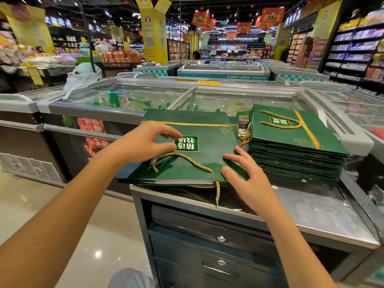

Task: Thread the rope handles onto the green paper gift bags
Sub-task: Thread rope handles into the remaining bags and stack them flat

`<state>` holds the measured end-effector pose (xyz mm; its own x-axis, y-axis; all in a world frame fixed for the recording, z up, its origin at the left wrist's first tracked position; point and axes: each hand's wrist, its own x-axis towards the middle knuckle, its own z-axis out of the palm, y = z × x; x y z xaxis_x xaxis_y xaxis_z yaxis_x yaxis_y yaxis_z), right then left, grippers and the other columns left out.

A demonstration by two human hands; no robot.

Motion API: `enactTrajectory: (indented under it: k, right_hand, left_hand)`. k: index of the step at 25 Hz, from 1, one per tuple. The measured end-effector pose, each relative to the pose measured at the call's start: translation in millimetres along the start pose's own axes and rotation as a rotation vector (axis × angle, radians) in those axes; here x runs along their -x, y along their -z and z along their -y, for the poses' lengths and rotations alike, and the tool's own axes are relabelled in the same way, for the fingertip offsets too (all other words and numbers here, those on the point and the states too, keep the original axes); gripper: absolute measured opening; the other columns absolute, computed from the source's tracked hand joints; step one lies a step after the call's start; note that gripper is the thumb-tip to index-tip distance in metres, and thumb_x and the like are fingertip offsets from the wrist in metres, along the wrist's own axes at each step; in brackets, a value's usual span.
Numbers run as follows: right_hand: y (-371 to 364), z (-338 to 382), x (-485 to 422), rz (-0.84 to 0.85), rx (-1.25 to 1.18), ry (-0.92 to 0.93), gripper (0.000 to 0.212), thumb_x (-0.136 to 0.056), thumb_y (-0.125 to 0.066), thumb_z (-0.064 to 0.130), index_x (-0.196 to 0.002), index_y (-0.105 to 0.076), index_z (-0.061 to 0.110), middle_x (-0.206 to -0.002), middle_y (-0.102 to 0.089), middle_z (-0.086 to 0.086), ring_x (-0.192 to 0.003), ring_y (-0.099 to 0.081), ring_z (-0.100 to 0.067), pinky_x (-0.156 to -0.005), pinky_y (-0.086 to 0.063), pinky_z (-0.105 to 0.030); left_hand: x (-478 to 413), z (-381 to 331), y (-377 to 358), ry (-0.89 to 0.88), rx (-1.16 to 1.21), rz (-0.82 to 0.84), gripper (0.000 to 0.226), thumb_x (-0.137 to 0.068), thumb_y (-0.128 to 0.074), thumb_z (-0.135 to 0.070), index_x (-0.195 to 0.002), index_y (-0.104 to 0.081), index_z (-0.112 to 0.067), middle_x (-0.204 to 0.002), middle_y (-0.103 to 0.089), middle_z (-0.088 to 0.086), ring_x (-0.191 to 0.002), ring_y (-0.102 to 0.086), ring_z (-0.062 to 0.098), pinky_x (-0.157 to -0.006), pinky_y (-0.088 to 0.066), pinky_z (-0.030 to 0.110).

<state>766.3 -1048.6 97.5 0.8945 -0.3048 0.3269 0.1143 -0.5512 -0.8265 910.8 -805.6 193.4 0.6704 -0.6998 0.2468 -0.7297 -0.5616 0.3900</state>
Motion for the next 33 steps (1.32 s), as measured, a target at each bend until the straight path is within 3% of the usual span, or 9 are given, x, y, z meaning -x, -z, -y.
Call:
enactTrajectory:
  k: [2, 4, 7, 10, 15, 21, 27, 31, 33]
  right_hand:
    - [0, -1, -1, 0.026, 0.031, 0.017, 0.041, -0.097, -0.061, 0.043, -0.138, -0.057, 0.043, -0.161, -0.028, 0.025, -0.148, -0.023, 0.001, -0.111, -0.024, -0.028]
    - [0, -1, 0, 0.041, 0.046, 0.011, 0.041, -0.098, -0.059, 0.044, -0.139, -0.056, 0.043, -0.162, -0.026, 0.023, -0.149, -0.021, 0.0, -0.112, -0.022, -0.028]
    - [0, -1, 1, 0.045, 0.056, 0.009, 0.041, -0.098, -0.058, 0.044, -0.139, -0.057, 0.043, -0.163, -0.024, 0.022, -0.148, -0.02, 0.0, -0.111, -0.022, -0.027]
    - [0, -2, 1, 0.049, 0.062, 0.013, 0.041, -0.098, -0.058, 0.044, -0.139, -0.057, 0.042, -0.163, -0.025, 0.021, -0.148, -0.021, 0.0, -0.109, -0.021, -0.025]
    - [-1, -3, 3, 0.038, 0.061, 0.017, 0.04, -0.099, -0.059, 0.042, -0.139, -0.057, 0.042, -0.162, -0.026, 0.021, -0.144, -0.021, 0.006, -0.109, -0.021, -0.023]
    - [-1, -3, 4, 0.034, 0.051, 0.017, 0.041, -0.099, -0.059, 0.042, -0.139, -0.057, 0.041, -0.162, -0.026, 0.022, -0.144, -0.021, 0.007, -0.109, -0.021, -0.024]
    - [-1, -3, 3, 0.048, 0.073, 0.013, 0.043, -0.098, -0.06, 0.041, -0.141, -0.056, 0.04, -0.163, -0.024, 0.021, -0.147, -0.021, 0.003, -0.108, -0.021, -0.023]
    - [-1, -3, 4, 0.048, 0.065, 0.013, 0.042, -0.099, -0.059, 0.041, -0.141, -0.056, 0.04, -0.162, -0.024, 0.022, -0.14, -0.02, 0.01, -0.108, -0.02, -0.023]
    - [-1, -3, 3, 0.047, 0.063, 0.014, 0.042, -0.099, -0.059, 0.042, -0.141, -0.056, 0.041, -0.162, -0.024, 0.022, -0.14, -0.019, 0.01, -0.109, -0.02, -0.023]
  left_hand:
    - [-6, 2, -4, 0.041, -0.122, 0.129, 0.043, -0.089, -0.071, -0.044, -0.13, -0.065, -0.032, -0.133, -0.059, -0.013, -0.122, -0.051, 0.006, -0.105, -0.042, 0.033]
    - [-12, 2, -14, -0.007, -0.16, 0.167, 0.031, -0.087, -0.074, -0.043, -0.116, -0.072, -0.032, -0.126, -0.061, -0.011, -0.118, -0.054, 0.008, -0.103, -0.044, 0.035]
    - [-18, -7, -20, -0.093, -0.124, 0.136, 0.001, -0.094, -0.069, -0.026, -0.095, -0.07, -0.025, -0.102, -0.066, -0.011, -0.089, -0.059, -0.003, -0.085, -0.048, 0.033]
    - [-23, -19, -13, -0.109, 0.004, 0.072, 0.003, -0.099, -0.061, -0.015, -0.097, -0.063, -0.017, -0.088, -0.07, -0.007, -0.073, -0.064, 0.001, -0.072, -0.054, 0.03]
    - [-28, -34, 13, -0.162, 0.021, 0.035, 0.019, -0.094, -0.07, -0.016, -0.111, -0.073, -0.024, -0.089, -0.068, -0.009, -0.082, -0.066, 0.005, -0.079, -0.055, 0.022]
    - [-27, -37, 22, -0.158, -0.024, -0.025, 0.01, -0.095, -0.069, -0.018, -0.1, -0.076, -0.023, -0.09, -0.07, -0.003, -0.086, -0.065, 0.019, -0.083, -0.056, 0.043]
    - [-28, -40, 39, -0.203, 0.101, -0.19, 0.01, -0.094, -0.069, -0.016, -0.098, -0.075, -0.023, -0.093, -0.071, 0.002, -0.083, -0.062, 0.012, -0.071, -0.05, 0.019]
    - [-30, -44, 55, -0.245, 0.1, -0.28, 0.011, -0.093, -0.07, -0.015, -0.101, -0.076, -0.019, -0.096, -0.072, 0.002, -0.091, -0.065, 0.02, -0.083, -0.056, 0.03]
    - [-31, -46, 57, -0.265, 0.085, -0.294, 0.011, -0.093, -0.07, -0.015, -0.101, -0.076, -0.016, -0.096, -0.072, 0.004, -0.09, -0.065, 0.023, -0.081, -0.057, 0.031]
